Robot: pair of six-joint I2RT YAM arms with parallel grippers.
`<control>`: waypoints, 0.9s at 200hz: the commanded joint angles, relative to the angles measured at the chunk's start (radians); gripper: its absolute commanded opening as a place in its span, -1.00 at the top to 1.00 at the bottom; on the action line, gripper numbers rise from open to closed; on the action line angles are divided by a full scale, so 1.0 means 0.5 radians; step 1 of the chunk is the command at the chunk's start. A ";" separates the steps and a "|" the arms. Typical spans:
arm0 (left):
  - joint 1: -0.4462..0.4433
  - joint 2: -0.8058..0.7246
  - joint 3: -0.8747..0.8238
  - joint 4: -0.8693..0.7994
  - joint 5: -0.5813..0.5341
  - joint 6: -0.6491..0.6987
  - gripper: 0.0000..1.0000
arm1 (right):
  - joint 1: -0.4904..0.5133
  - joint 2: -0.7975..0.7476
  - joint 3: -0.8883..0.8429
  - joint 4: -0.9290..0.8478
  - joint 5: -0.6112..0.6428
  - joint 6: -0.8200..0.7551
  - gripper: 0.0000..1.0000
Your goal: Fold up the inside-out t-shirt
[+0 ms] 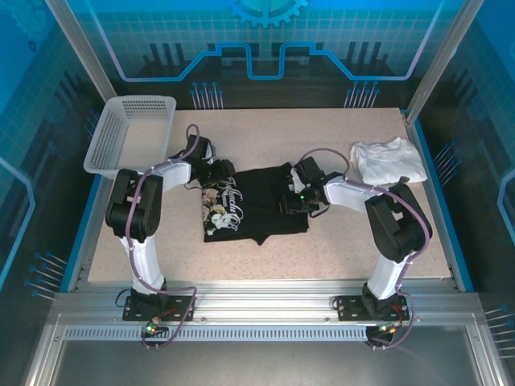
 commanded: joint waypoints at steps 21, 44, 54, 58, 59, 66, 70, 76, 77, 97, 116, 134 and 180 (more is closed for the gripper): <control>0.032 -0.470 -0.313 0.053 0.096 0.029 -0.34 | 0.101 -0.318 0.010 -0.155 -0.018 -0.153 -0.01; 0.030 -0.416 -0.327 0.038 0.196 0.087 -0.34 | 0.208 -0.329 -0.098 -0.080 -0.088 0.035 -0.02; 0.030 -0.342 -0.269 -0.012 0.205 0.105 -0.34 | 0.243 -0.319 -0.165 -0.026 -0.101 0.136 -0.01; 0.030 -0.309 -0.241 -0.026 0.214 0.112 -0.33 | 0.254 -0.314 -0.189 -0.009 -0.099 0.170 -0.01; 0.030 -0.304 -0.237 -0.029 0.217 0.114 -0.33 | 0.257 -0.313 -0.194 -0.006 -0.099 0.177 -0.01; 0.030 -0.249 -0.192 -0.041 0.242 0.117 -0.34 | 0.267 -0.304 -0.231 0.014 -0.073 0.227 -0.01; 0.030 -0.219 -0.167 -0.054 0.245 0.118 -0.33 | 0.267 -0.298 -0.249 0.020 -0.049 0.254 -0.01; 0.030 -0.176 -0.129 -0.090 0.241 0.116 -0.33 | 0.262 -0.287 -0.271 0.036 -0.019 0.284 -0.01; 0.030 -0.168 -0.124 -0.099 0.239 0.116 -0.33 | 0.260 -0.284 -0.274 0.037 -0.016 0.288 -0.01; 0.030 -0.096 -0.077 -0.211 0.240 0.125 -0.27 | 0.191 -0.216 -0.274 0.059 0.037 0.331 -0.01; 0.020 -0.189 -0.225 -0.208 0.266 0.118 -0.22 | 0.107 -0.121 -0.212 0.077 0.043 0.310 -0.01; -0.036 -0.384 -0.486 -0.162 0.289 0.094 -0.21 | 0.006 0.023 -0.049 0.031 0.019 0.240 -0.02; -0.665 -0.920 -1.045 0.085 0.271 -0.151 -0.24 | -0.130 0.447 0.567 -0.008 -0.165 0.004 -0.03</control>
